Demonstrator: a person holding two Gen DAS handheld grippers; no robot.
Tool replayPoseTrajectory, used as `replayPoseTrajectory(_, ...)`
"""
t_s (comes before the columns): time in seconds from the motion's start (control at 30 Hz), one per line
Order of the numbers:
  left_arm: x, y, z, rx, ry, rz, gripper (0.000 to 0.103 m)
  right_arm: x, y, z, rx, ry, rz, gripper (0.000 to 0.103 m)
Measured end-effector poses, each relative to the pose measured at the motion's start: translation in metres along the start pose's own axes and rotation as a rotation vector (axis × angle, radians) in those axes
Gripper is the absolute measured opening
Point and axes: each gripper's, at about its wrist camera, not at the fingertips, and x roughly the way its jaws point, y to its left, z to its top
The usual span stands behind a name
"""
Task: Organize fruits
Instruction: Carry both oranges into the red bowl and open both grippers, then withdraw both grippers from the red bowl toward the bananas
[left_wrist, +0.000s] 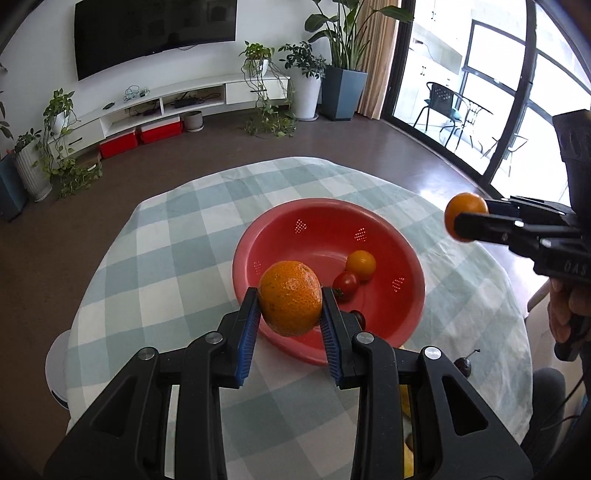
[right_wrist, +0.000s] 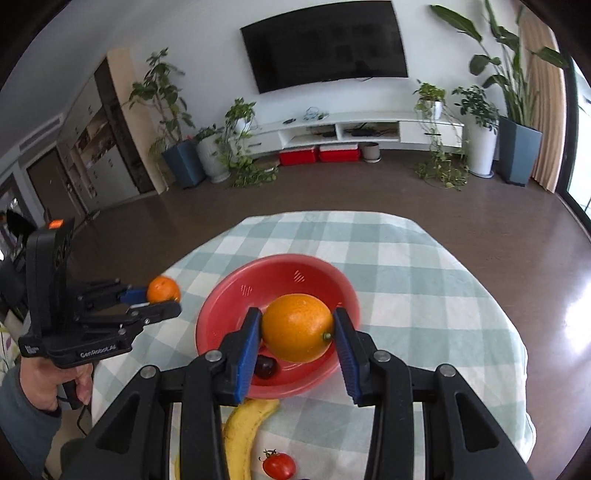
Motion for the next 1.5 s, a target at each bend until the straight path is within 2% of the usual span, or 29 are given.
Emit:
replayPoseTrajectory(0.27, 0.063, -0.017, -0.004, 0.044, 0.067, 0.001, 0.03, 0.051, 0.024, -0.022, -0.126, 0.102, -0.067, 0.042)
replayPoseTrajectory(0.43, 0.083, -0.022, -0.006, 0.065, 0.094, 0.015, 0.03, 0.065, 0.028, -0.03, -0.178, 0.141, -0.106, 0.042)
replayPoseTrajectory(0.67, 0.095, -0.021, -0.014, 0.065, 0.116, 0.035, 0.031, 0.076, 0.026, -0.039, -0.168, 0.18, -0.108, 0.042)
replayPoseTrajectory(0.73, 0.093, -0.02, -0.014, 0.054, 0.109, 0.033, 0.035, 0.077, 0.025, -0.04, -0.162, 0.185, -0.109, 0.042)
replayPoseTrajectory(0.87, 0.085, -0.025, -0.014, 0.066, 0.087, 0.041, 0.058, 0.072, 0.024, -0.041, -0.148, 0.171, -0.101, 0.043)
replayPoseTrajectory(1.0, 0.073, -0.029, -0.016, 0.068, 0.069, 0.046, 0.06, 0.06, 0.024, -0.04, -0.122, 0.143, -0.091, 0.045)
replayPoseTrajectory(1.03, 0.068, -0.03, -0.017, 0.065, 0.061, 0.045, 0.064, 0.055, 0.023, -0.04, -0.114, 0.134, -0.087, 0.046)
replayPoseTrajectory(1.2, 0.037, -0.036, -0.023, 0.054, 0.006, 0.033, 0.078, 0.016, 0.015, -0.04, -0.057, 0.052, -0.064, 0.06)
replayPoseTrajectory(1.27, 0.021, -0.039, -0.03, 0.048, -0.02, 0.028, 0.088, -0.005, 0.008, -0.045, -0.019, 0.007, -0.052, 0.067)
replayPoseTrajectory(1.4, -0.008, -0.046, -0.056, 0.015, -0.04, 0.01, 0.091, -0.043, -0.008, -0.071, 0.084, -0.062, -0.026, 0.078)
replayPoseTrajectory(1.5, -0.024, -0.052, -0.082, -0.023, -0.045, 0.004, 0.092, -0.062, -0.015, -0.1, 0.153, -0.073, -0.006, 0.08)
